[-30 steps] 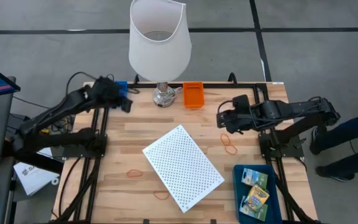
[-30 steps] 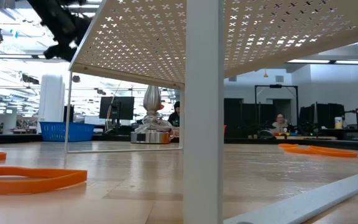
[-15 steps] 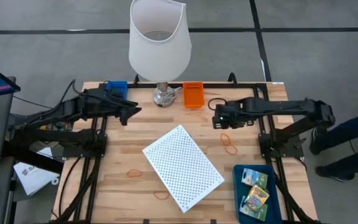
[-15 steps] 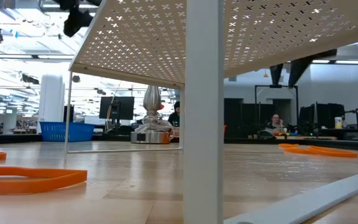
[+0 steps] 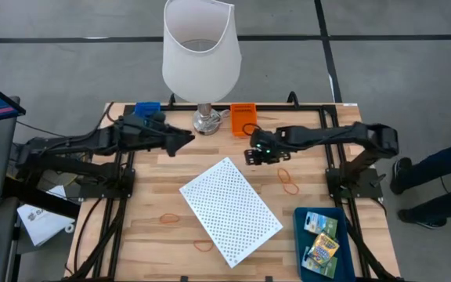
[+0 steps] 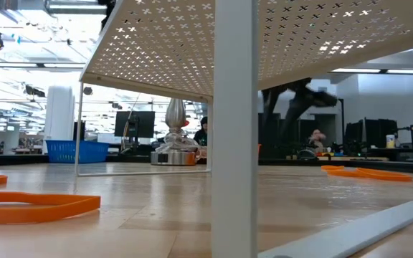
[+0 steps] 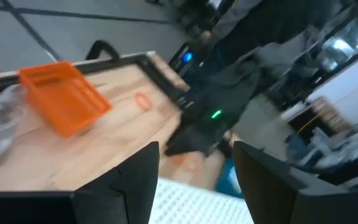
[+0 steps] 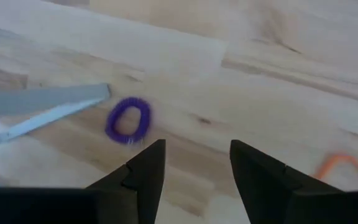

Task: Pick & Place Office Desk Supplies
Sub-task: Put the purple spring keychain into the blue bin

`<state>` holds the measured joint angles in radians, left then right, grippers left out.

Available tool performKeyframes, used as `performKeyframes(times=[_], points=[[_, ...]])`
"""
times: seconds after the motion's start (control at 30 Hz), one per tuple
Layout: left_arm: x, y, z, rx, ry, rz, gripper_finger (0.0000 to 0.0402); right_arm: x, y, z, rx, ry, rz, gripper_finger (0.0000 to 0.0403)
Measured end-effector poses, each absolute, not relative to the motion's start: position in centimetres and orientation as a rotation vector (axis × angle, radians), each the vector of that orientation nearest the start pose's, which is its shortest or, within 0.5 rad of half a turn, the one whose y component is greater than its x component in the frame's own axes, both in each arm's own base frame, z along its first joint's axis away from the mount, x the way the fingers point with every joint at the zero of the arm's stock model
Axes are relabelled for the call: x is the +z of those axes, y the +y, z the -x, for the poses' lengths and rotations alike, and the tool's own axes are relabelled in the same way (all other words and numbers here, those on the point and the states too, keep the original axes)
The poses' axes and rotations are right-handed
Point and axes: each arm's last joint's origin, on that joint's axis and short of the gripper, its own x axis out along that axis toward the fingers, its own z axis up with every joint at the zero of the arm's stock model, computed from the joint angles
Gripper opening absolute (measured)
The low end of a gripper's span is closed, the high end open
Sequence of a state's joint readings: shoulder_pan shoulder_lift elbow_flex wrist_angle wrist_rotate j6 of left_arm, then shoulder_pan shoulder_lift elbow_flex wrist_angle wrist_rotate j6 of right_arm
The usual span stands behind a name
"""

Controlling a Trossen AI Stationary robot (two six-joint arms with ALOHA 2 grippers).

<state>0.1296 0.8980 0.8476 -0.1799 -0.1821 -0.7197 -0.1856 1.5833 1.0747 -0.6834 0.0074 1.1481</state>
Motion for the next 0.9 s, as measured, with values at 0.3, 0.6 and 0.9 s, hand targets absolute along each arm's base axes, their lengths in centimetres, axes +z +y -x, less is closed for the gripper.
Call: performKeyframes(times=[0.3, 0.6, 0.9], points=[[34.2, 2.9, -21.0, 0.39, -0.057, 0.895, 0.02, 17.6, -6.0, -31.7, -0.782, 1.022, -1.087, 0.0155], [34.5, 3.2, -21.6, 0.417, -0.172, 1.031, 0.0187, 17.8, -7.3, -31.7, -0.647, 0.861, -1.156, 0.0142], [34.8, 3.2, -22.3, 0.391, -0.239, 1.065, 0.0151, 16.7, -9.1, -25.8, -0.265, 0.445, -1.226, 0.0125]])
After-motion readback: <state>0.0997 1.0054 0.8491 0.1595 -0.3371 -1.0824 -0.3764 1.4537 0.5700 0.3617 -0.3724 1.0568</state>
